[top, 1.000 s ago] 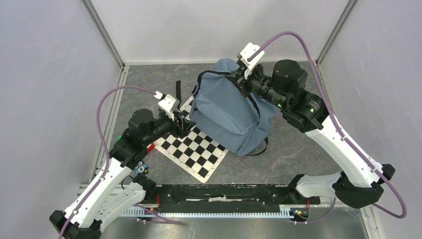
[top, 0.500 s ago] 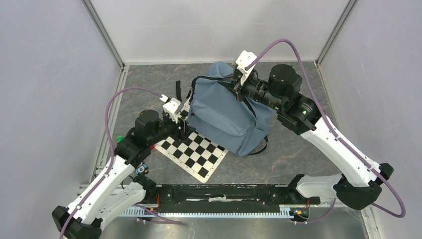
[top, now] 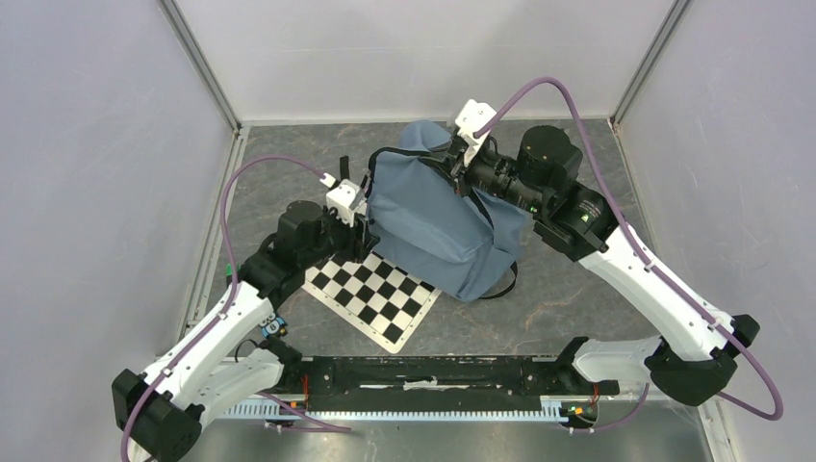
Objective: Pack the student bag
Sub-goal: Unzip the student bag at the center of the board.
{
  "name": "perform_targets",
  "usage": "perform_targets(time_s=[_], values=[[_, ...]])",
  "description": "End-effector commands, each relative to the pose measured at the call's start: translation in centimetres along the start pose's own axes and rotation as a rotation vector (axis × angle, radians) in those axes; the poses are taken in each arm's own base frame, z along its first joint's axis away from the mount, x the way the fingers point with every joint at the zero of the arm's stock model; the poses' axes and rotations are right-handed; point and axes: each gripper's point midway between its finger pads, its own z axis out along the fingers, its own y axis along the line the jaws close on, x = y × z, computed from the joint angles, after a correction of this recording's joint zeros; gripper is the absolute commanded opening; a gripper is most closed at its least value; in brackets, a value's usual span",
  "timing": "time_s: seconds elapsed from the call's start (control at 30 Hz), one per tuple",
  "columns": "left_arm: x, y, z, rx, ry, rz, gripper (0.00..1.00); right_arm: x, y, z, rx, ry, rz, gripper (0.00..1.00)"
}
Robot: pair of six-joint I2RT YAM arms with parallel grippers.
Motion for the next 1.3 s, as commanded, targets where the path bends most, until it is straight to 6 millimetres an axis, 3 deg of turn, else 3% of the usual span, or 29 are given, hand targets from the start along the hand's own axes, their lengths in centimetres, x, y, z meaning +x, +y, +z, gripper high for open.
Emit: perform_targets(time_s=[0.0,0.2,0.37,0.43,0.63,0.73,0.83,0.87,0.93,0.97,1.0,1.03,1.13,1.27], values=[[-4.2,-0.5,0.2,0.021,-0.120,0.074,0.54,-10.2,-0.8,-2.8,0.028,-0.344,-0.070,0.00],[-4.2,-0.4,1.3,0.011,-0.104,0.112,0.44,-10.1,-0.8,-2.9,0.030,-0.340,-0.081,0.00],[-3.5,-0.9,1.2,0.018,-0.097,0.148,0.10,-9.7,-0.9,-2.8,0.039,-0.333,-0.082,0.00],[-3.1,-1.4,0.8,0.029,-0.101,0.144,0.02,-9.3,-0.9,-2.7,0.042,-0.324,-0.079,0.00],[-2.0,-2.7,0.2,0.055,-0.074,0.067,0.02,-8.3,-1.0,-2.4,0.049,-0.301,-0.072,0.00],[-1.4,-3.4,0.1,0.074,-0.049,0.023,0.02,-8.9,-1.1,-2.5,0.054,-0.326,-0.077,0.00],[-1.0,-0.3,-0.1,-0.118,-0.020,-0.020,0.02,-9.0,-1.1,-2.5,0.055,-0.327,-0.077,0.00],[-0.8,1.4,-0.4,-0.217,-0.012,-0.035,0.05,-9.1,-1.1,-2.7,0.055,-0.332,-0.078,0.00],[-1.1,3.0,-0.9,-0.311,-0.029,-0.042,0.24,-9.3,-1.0,-2.9,0.054,-0.337,-0.078,0.00],[-1.6,2.8,-1.0,-0.288,-0.042,-0.012,0.38,-9.3,-1.0,-3.0,0.053,-0.337,-0.077,0.00],[-2.2,2.3,-1.2,-0.255,-0.054,0.030,0.63,-9.4,-1.0,-3.0,0.051,-0.340,-0.076,0.00],[-2.5,1.9,-1.3,-0.217,-0.058,0.085,0.75,-9.6,-0.9,-3.1,0.050,-0.341,-0.076,0.00],[-2.8,1.3,-1.6,-0.153,-0.058,0.246,0.89,-10.0,-0.9,-3.5,0.049,-0.346,-0.087,0.00],[-3.0,1.4,-1.1,-0.130,-0.077,0.369,0.94,-9.6,-0.9,-4.0,0.058,-0.342,-0.091,0.00]])
